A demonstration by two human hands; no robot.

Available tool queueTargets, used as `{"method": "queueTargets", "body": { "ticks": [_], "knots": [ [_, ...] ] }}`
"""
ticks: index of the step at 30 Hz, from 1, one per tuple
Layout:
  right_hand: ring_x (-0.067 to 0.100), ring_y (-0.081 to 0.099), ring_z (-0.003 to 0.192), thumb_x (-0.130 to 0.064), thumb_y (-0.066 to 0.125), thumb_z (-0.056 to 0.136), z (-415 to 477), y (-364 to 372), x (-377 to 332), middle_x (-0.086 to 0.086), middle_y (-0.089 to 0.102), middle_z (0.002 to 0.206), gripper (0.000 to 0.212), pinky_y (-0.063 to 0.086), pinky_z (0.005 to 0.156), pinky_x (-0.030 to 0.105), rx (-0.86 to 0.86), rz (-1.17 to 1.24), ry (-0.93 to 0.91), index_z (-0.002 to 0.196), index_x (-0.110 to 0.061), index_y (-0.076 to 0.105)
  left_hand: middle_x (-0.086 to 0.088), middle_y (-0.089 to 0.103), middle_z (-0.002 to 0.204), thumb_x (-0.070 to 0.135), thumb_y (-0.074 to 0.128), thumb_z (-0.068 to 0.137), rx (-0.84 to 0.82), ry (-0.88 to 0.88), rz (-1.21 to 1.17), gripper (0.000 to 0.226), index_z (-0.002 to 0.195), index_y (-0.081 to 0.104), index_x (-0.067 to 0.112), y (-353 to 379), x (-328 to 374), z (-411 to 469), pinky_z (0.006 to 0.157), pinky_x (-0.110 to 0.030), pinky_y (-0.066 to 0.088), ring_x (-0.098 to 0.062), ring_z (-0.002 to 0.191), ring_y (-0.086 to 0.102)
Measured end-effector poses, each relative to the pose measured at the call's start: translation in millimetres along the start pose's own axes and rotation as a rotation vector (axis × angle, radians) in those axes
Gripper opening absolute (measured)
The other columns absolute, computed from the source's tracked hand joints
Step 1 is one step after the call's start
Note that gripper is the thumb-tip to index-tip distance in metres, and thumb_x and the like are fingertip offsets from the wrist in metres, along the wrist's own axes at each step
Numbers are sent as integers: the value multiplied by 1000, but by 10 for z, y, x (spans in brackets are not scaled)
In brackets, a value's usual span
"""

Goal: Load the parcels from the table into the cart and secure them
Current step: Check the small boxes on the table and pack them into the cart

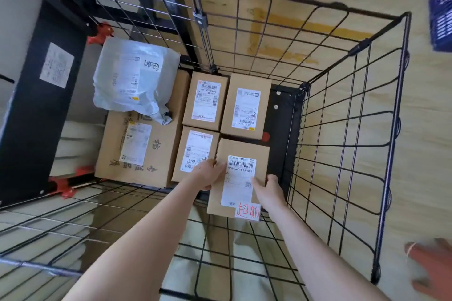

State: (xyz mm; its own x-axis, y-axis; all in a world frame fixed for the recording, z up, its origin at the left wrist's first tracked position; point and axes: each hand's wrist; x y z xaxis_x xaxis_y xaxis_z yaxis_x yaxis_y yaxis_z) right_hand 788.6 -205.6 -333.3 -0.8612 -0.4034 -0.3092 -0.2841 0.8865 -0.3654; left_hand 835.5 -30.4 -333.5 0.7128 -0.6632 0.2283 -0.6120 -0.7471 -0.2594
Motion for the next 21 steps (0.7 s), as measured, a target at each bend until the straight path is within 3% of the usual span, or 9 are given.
{"method": "queueTargets", "body": {
  "ticks": [5,10,14,17,21],
  "knots": [
    [18,58,88,-28,54,97,260,150,96,2,58,109,26,51,70,31,-18,36,9,114,-16,39,-11,56,133,39,45,99,23,50,98,50,145,37,20,27,-125,271,90,-38,52,-30,110,58],
    [19,56,88,-21,50,98,513,246,48,-1,55,104,32,44,68,28,60,58,-24,128,-14,44,-8,54,138,22,49,98,173,146,173,47,144,40,16,65,-166,505,96,-30,39,-29,124,49],
    [19,57,88,-20,49,97,717,329,70,3,60,108,28,44,69,29,86,59,-28,124,-13,49,-11,63,117,18,58,92,285,171,164,35,126,53,11,89,-192,687,81,-31,45,-29,104,58],
    [20,58,87,-20,48,98,806,396,70,4,61,108,24,50,69,33,100,61,-25,120,-13,49,-8,60,96,17,61,89,350,141,129,23,106,46,10,102,-171,764,69,-35,47,-27,84,57],
    [17,56,84,-24,50,98,848,396,94,0,56,101,28,45,58,26,102,26,-54,122,-12,46,-4,55,90,23,61,89,384,136,141,20,95,45,14,108,-116,823,63,-32,39,-25,79,52]
  ]
}}
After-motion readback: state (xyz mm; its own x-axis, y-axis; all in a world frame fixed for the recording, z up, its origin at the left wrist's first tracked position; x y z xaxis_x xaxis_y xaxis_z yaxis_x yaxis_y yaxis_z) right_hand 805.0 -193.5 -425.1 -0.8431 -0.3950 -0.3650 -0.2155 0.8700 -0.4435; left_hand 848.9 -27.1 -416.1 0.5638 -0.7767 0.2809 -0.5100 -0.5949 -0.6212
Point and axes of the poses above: each hand's wrist, its own z-axis towards the middle knuckle, its own y-axis out of the palm, x = y × z
